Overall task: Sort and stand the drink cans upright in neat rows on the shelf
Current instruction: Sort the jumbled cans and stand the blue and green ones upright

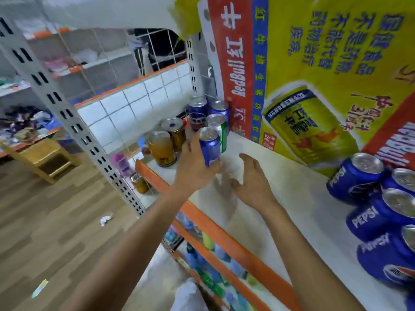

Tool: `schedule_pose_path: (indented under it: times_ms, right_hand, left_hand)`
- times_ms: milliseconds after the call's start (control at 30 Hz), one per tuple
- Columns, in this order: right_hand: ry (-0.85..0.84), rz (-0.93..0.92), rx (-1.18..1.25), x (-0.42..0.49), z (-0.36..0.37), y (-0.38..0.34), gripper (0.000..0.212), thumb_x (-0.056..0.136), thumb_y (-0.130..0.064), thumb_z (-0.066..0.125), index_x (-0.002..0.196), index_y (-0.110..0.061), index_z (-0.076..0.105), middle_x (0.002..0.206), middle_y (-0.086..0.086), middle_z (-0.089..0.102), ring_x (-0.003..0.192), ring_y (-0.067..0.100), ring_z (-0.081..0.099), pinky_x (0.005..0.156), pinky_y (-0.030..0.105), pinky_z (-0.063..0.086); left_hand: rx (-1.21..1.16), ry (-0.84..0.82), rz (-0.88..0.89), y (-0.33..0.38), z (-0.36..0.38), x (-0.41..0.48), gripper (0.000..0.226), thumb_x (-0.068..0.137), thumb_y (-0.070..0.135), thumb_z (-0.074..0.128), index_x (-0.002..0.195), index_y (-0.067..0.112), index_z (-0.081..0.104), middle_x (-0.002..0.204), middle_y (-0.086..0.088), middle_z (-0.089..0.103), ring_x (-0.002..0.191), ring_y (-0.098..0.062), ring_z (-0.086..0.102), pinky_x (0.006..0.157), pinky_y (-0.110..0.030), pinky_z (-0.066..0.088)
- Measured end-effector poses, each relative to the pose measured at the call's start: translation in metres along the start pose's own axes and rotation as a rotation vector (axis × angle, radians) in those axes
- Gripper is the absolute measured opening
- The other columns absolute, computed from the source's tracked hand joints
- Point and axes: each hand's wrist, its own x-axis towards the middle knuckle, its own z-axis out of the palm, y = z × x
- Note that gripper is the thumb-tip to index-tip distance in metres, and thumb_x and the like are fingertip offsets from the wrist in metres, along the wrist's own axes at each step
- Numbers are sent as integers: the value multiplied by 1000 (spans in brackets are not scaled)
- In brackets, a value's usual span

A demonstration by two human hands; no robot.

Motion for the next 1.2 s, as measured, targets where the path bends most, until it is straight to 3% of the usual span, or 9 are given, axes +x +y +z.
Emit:
schedule_pose_path:
  times_ms: [133,267,333,467,633,767,867,967,1200]
  right_hand:
    - [237,-57,-4,68,8,-23,84,77,-11,73,146,-13,26,145,14,34,131,29,35,102,37,37]
    - [142,-162,-115,116,9,-31,97,69,2,73,149,-17,22,146,17,29,134,34,31,106,38,33]
    - [66,-194,-105,127,12,-27,93,69,7,69,147,-18,27,146,17,32,133,33,34,107,33,31]
    - [176,-149,47,130,21,-15,77,67,7,71,135,-16,42,134,11,48,121,26,48,100,33,42]
    - [360,30,334,113,20,-12,60,70,1,77,109,-24,40,109,-3,57,98,13,58,76,7,43]
    - [452,110,463,86,24,-9,69,67,-1,81,114,-23,36,104,-14,54,96,9,59,79,21,48]
    - [566,130,501,63,18,-12,80,65,-2,82,122,-33,36,110,-24,52,102,-5,57,85,14,47]
    - [647,139,387,34,5,-5,76,56,-10,82,117,-37,46,112,-13,52,108,12,54,89,24,47]
    - [832,224,303,-65,-43,6,81,49,-2,84,102,-50,46,109,-20,50,105,0,50,85,6,39]
  left_hand:
    - [-89,-40,40,-20,-25,54,103,73,49,75,150,15,16,150,-10,28,138,-27,25,108,-38,32]
    - [-122,-300,120,-23,-37,88,107,73,40,79,151,21,9,152,-5,28,137,-22,31,107,-28,31]
    - [-77,-401,178,-23,-31,93,110,73,35,80,152,22,4,150,-5,32,137,-22,33,113,-37,30]
    - [-150,-361,216,-28,-20,92,100,75,28,79,150,29,13,147,2,40,132,-17,42,104,-26,35]
    - [-100,-291,230,-28,-17,91,97,74,37,78,149,25,16,144,1,45,127,-21,48,99,-32,40]
    - [-61,-265,251,-30,-14,91,78,69,39,80,132,25,38,125,2,58,110,-23,57,91,-39,48]
    - [-82,-297,272,-23,-13,88,76,65,38,83,127,27,40,118,5,58,105,-19,57,87,-36,48]
    - [-119,-382,308,0,-5,73,76,64,35,84,123,26,37,110,8,54,98,-15,54,79,-30,44]
    - [-126,-498,456,72,22,32,71,59,39,86,116,28,46,106,8,60,103,-19,57,80,-30,43]
